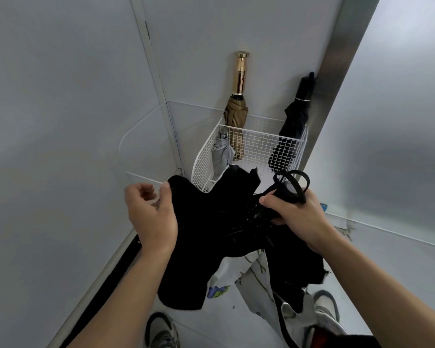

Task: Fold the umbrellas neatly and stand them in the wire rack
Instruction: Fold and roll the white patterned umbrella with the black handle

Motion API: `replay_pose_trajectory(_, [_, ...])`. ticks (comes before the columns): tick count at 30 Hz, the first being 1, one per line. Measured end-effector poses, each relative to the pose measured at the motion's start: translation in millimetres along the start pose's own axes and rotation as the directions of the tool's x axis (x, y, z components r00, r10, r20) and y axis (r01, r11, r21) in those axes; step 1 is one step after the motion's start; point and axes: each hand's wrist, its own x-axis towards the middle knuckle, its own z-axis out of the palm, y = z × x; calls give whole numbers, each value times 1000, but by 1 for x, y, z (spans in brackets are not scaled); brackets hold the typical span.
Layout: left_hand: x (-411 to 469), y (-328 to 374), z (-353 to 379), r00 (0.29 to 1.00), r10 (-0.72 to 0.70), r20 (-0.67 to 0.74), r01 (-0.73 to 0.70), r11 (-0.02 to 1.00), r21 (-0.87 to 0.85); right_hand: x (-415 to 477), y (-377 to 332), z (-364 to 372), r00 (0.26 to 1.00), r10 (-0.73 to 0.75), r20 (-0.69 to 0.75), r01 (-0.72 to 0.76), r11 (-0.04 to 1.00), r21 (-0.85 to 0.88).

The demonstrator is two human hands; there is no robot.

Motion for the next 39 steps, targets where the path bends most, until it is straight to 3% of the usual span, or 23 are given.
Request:
replay_pose_trajectory(2, [-8, 6, -3, 971, 218, 96, -223, 974, 44, 2, 0, -1, 1000, 12, -10, -12, 999, 37])
replay_pose_trajectory(3, [-12, 6, -4, 938, 273, 216, -292, 955, 59, 2, -1, -1, 1000, 16, -15, -15, 998, 57])
replay_pose_trajectory(4, [-18, 6, -4, 885, 272, 377, -316, 947, 59, 2, -1, -1, 1000, 18, -17, -17, 997, 75])
replay_pose_trajectory(6, [-29, 3, -1, 703, 171, 690, -305, 949, 76, 1, -3, 0, 1000, 25, -10, -24, 993, 113])
replay_pose_trajectory(7, [-33, 0, 1, 617, 121, 777, -323, 940, 111, 1, -4, 1, 1000, 27, -5, -26, 991, 128])
replay_pose_trajectory(9, [-36, -10, 6, 507, 19, 862, -372, 907, 199, -1, -6, 3, 1000, 30, 9, -31, 987, 158])
replay_pose_trajectory(14, [-37, -26, 18, 405, -68, 912, -475, 837, 273, -7, -11, 8, 995, 24, 99, -50, 963, 263])
replay_pose_trajectory(17, [-38, -33, 21, 429, -63, 901, -452, 848, 275, -9, -12, 12, 989, 13, 150, -57, 955, 292])
replay_pose_trajectory(22, [-43, -35, 21, 531, -57, 845, -194, 963, 187, -9, -15, 9, 995, -83, 56, 74, 987, 144])
replay_pose_trajectory(27, [-48, -25, 21, 531, -85, 843, -261, 930, 258, -4, -15, 10, 985, -136, -106, 152, 976, 154])
replay_pose_trajectory(31, [-50, -19, 23, 540, -80, 838, -274, 925, 265, -9, -12, 16, 988, -147, 45, 132, 962, 240])
replay_pose_trajectory(34, [-43, -15, 20, 647, -113, 754, -38, 983, 180, -5, -14, 5, 989, -84, 123, 43, 951, 307])
replay_pose_trajectory(37, [-25, -7, 13, 764, -184, 618, 184, 981, 65, 8, -6, -14, 992, -48, -114, 68, 982, 179])
replay_pose_trajectory(39, [-13, -4, 8, 791, -219, 572, 276, 961, -13, 14, 2, -23, 969, -48, -242, 76, 991, 111])
